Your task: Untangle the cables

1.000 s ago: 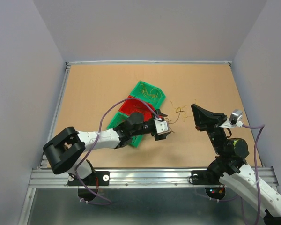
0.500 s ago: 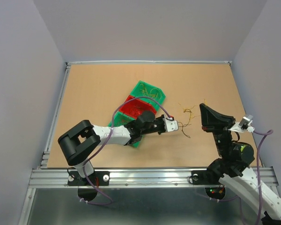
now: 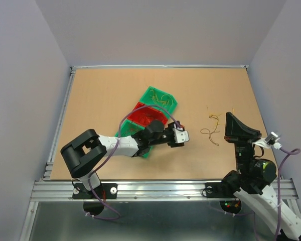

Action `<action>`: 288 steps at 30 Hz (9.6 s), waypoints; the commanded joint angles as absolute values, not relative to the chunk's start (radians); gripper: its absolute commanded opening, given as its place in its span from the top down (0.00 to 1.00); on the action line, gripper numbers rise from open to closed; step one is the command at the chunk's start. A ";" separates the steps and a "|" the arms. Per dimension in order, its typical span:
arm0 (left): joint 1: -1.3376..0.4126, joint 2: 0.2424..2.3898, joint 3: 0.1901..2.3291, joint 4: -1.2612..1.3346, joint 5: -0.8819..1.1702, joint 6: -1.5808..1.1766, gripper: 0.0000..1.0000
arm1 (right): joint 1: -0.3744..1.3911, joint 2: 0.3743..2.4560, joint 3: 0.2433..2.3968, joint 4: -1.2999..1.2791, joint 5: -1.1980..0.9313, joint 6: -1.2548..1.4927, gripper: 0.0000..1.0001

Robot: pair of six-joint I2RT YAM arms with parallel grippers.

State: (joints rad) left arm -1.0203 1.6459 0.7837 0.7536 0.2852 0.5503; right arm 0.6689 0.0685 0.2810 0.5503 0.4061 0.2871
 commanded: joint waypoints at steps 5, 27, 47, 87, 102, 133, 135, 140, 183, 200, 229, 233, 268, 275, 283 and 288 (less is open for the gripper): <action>-1.026 1.522 0.669 0.985 0.319 0.580 0.21 | 0.666 0.136 0.353 0.499 0.325 0.294 0.99; -1.049 1.583 0.736 0.874 0.290 0.637 1.00 | 0.667 0.463 0.379 0.776 0.064 0.437 0.99; -1.049 1.575 0.727 0.887 0.210 0.620 0.42 | 0.666 0.440 0.368 0.787 0.167 0.377 0.99; -1.054 1.546 0.822 0.597 0.262 0.697 0.20 | 0.666 0.376 0.354 0.775 0.126 0.348 0.99; -1.123 1.583 0.839 0.611 0.265 0.725 0.89 | 0.666 0.403 0.367 0.776 0.107 0.362 0.99; -1.154 1.714 0.835 0.564 0.189 0.784 0.73 | 0.666 0.807 0.888 0.508 0.164 0.147 0.99; -1.140 1.668 0.805 0.575 0.221 0.779 0.61 | 0.666 0.827 0.859 0.509 0.181 0.132 0.99; -1.079 1.599 0.798 0.557 0.313 0.730 0.38 | 0.666 0.914 0.821 0.517 0.222 0.087 0.99; -0.611 1.114 0.612 0.811 0.087 0.411 0.14 | 0.453 2.068 1.406 0.191 -0.472 -0.275 0.99; -0.594 1.152 0.604 0.886 -0.038 0.376 0.12 | 0.446 2.105 1.460 0.055 -0.383 -0.235 0.87; -0.580 1.166 0.611 0.871 -0.005 0.370 0.01 | 0.506 1.489 1.009 -0.060 0.047 0.162 0.00; -0.578 1.163 0.609 0.874 -0.005 0.371 0.01 | 0.564 1.349 0.823 -0.055 0.096 0.296 0.00; -0.580 1.160 0.600 0.874 0.054 0.379 0.01 | 0.920 1.582 0.749 -0.385 0.618 0.796 0.99; -0.578 1.160 0.600 0.880 0.025 0.379 0.01 | 0.923 1.399 0.752 -0.292 0.562 0.661 0.99; -0.500 1.135 0.604 0.894 0.041 0.298 0.01 | 0.923 1.313 0.874 -0.060 0.445 0.440 0.99; -0.420 1.118 0.611 0.897 0.083 0.206 0.01 | 0.923 1.362 1.001 0.051 0.249 0.365 0.99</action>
State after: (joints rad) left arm -0.4656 1.1625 0.5766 0.8280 0.0490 0.2947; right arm 0.9234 1.3441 0.8684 -0.1223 0.4011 0.4614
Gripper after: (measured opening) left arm 0.986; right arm 0.022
